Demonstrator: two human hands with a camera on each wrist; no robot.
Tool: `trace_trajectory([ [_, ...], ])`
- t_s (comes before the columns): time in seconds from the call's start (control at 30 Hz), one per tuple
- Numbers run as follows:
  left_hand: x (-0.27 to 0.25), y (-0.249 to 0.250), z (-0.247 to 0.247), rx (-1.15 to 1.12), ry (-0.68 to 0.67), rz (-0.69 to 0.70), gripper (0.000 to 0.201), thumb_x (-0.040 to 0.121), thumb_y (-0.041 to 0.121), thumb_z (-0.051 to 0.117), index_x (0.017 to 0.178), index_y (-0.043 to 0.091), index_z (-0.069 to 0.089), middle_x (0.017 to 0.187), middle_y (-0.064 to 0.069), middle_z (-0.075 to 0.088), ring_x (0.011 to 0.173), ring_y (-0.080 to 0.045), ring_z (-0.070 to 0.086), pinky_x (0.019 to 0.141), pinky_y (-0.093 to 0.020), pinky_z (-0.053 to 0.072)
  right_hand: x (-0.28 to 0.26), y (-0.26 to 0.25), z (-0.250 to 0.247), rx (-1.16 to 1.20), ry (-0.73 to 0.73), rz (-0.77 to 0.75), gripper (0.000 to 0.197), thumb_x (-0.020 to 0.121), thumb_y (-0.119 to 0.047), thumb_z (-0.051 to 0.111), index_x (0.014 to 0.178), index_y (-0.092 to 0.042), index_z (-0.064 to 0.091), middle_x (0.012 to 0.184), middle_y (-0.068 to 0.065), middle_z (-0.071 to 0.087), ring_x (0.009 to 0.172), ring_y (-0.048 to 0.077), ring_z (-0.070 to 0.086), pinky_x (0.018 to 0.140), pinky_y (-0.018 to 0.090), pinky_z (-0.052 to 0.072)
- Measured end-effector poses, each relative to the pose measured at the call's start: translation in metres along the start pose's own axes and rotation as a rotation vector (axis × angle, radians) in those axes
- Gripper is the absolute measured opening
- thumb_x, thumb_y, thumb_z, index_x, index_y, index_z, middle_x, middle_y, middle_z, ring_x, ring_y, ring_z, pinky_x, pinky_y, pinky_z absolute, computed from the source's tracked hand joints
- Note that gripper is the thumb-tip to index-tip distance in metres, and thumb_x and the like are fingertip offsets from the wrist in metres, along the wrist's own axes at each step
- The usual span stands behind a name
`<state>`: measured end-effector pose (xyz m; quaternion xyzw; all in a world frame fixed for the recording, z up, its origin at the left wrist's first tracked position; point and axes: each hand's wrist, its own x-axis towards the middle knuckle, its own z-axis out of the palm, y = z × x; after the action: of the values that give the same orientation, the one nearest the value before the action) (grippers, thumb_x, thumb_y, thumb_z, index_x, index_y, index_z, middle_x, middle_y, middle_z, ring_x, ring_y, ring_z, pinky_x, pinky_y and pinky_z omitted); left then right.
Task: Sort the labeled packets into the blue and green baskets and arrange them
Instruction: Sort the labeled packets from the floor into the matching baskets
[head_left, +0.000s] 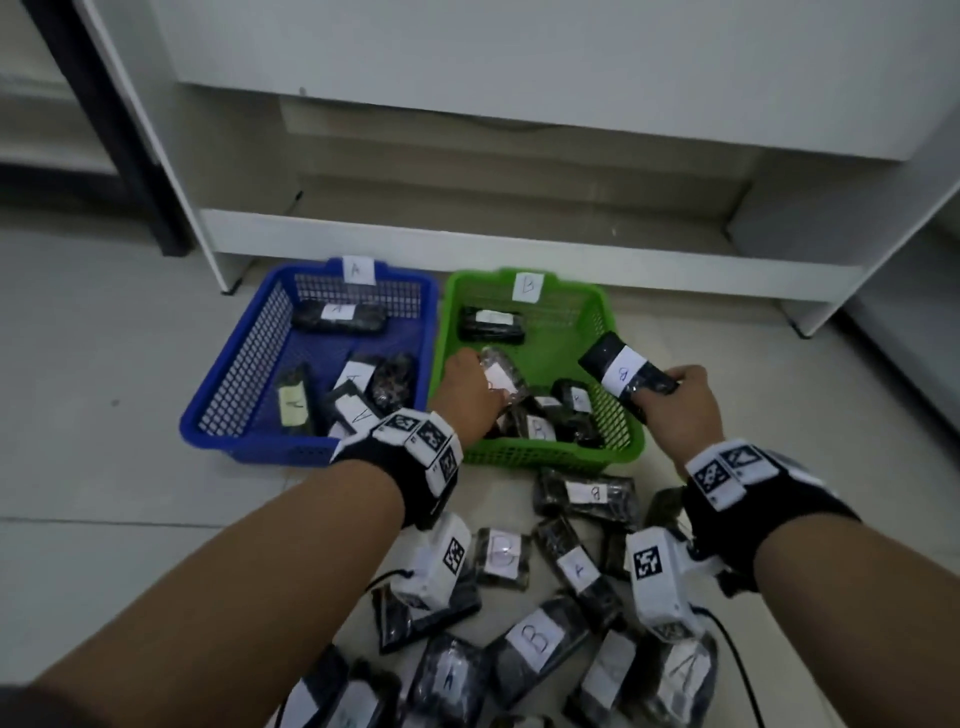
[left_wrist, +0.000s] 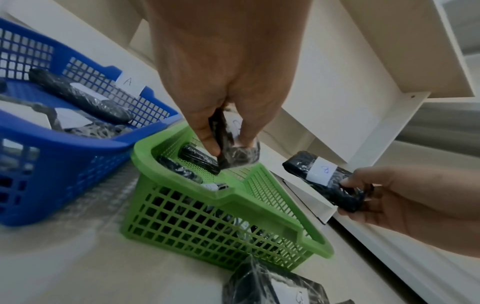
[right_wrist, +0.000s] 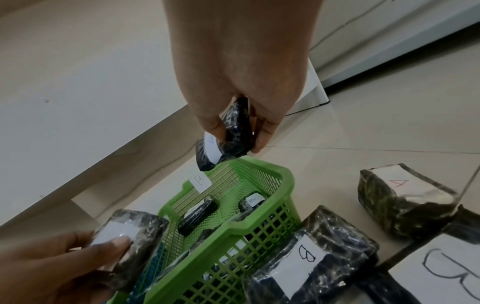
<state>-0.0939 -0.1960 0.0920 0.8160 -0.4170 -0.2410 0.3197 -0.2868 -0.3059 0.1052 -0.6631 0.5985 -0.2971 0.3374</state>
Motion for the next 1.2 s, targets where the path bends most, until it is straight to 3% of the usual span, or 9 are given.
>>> trace_trajectory([
  [0.17,0.017,-0.007,0.017,0.126,0.025,-0.04,0.05,0.089,0.017,0.055,0.129,-0.003,0.032,0.132,-0.019,0.033,0.117,-0.035,0.044,0.092,-0.039,0.039,0.003,0.017,0.005,-0.001,-0.014,0.01,0.043,0.081,-0.014,0.066,0.116,-0.005,0.043,0.091,0.013,0.056,0.079,0.03,0.056,0.067,0.032,0.042],
  [0.3,0.031,-0.015,0.027,0.087,0.035,0.02,0.071,0.092,0.008,0.053,0.149,0.006,0.01,0.142,-0.018,0.027,0.121,-0.034,0.046,0.093,-0.038,0.043,0.006,0.025,0.013,-0.012,-0.02,-0.067,0.038,0.082,-0.013,0.066,0.116,-0.018,0.05,0.089,0.007,0.059,0.075,0.026,0.057,0.061,0.028,0.041],
  [0.4,0.037,-0.025,0.031,0.104,0.087,0.119,0.058,0.09,0.005,0.055,0.138,0.022,0.027,0.127,-0.016,0.043,0.103,-0.036,0.056,0.082,-0.041,0.049,0.01,0.027,0.027,0.052,-0.026,-0.118,0.031,0.082,-0.012,0.067,0.111,-0.021,0.062,0.092,0.001,0.063,0.087,0.024,0.063,0.078,0.035,0.053],
  [0.5,0.042,-0.033,0.034,0.237,0.072,0.173,0.039,0.094,0.012,0.051,0.129,0.02,0.037,0.117,-0.015,0.047,0.091,-0.035,0.056,0.073,-0.04,0.049,0.012,0.026,0.042,0.109,-0.05,-0.096,0.029,0.082,-0.014,0.068,0.109,-0.022,0.064,0.097,-0.001,0.063,0.092,0.021,0.063,0.086,0.043,0.054],
  [0.8,0.051,-0.044,0.027,0.197,0.201,0.384,0.03,0.094,0.025,0.05,0.125,0.02,0.051,0.124,-0.006,0.058,0.099,-0.027,0.06,0.08,-0.042,0.051,0.017,0.015,0.078,0.18,-0.064,-0.111,0.039,0.082,-0.009,0.067,0.119,-0.02,0.062,0.106,-0.002,0.061,0.095,0.011,0.056,0.086,0.026,0.047],
  [0.9,0.057,-0.049,0.027,0.386,0.183,0.339,0.038,0.098,0.031,0.04,0.134,0.021,0.045,0.141,-0.005,0.048,0.119,-0.025,0.054,0.105,-0.043,0.034,0.018,0.016,0.088,0.012,-0.197,-0.103,0.042,0.087,-0.019,0.062,0.128,-0.021,0.055,0.117,0.002,0.06,0.1,0.017,0.056,0.087,0.025,0.043],
  [1.0,0.058,-0.052,0.024,0.555,0.075,0.202,0.056,0.097,0.037,0.038,0.148,0.023,0.019,0.151,-0.005,0.034,0.14,-0.021,0.029,0.113,-0.054,0.003,0.018,0.025,0.097,-0.502,-0.376,-0.107,0.061,0.087,-0.044,0.055,0.142,-0.029,0.035,0.137,0.014,0.046,0.122,0.035,0.044,0.101,0.041,0.039],
  [1.1,0.057,-0.052,0.019,0.738,0.088,0.188,0.061,0.096,0.04,0.041,0.149,0.022,0.016,0.153,-0.012,0.024,0.144,-0.03,0.01,0.112,-0.058,0.002,0.016,0.021,0.098,-0.642,-0.39,-0.062,0.067,0.087,-0.05,0.053,0.145,-0.027,0.028,0.144,0.014,0.024,0.132,0.036,0.025,0.108,0.047,0.028],
  [1.2,0.053,-0.056,0.011,0.792,0.121,0.171,0.066,0.094,0.04,0.046,0.148,0.014,0.018,0.152,-0.011,0.02,0.141,-0.029,0.014,0.11,-0.06,0.01,0.017,0.02,0.097,-0.641,-0.434,-0.098,0.073,0.089,-0.048,0.052,0.148,-0.019,0.021,0.147,0.014,0.025,0.132,0.037,0.029,0.107,0.048,0.031],
])
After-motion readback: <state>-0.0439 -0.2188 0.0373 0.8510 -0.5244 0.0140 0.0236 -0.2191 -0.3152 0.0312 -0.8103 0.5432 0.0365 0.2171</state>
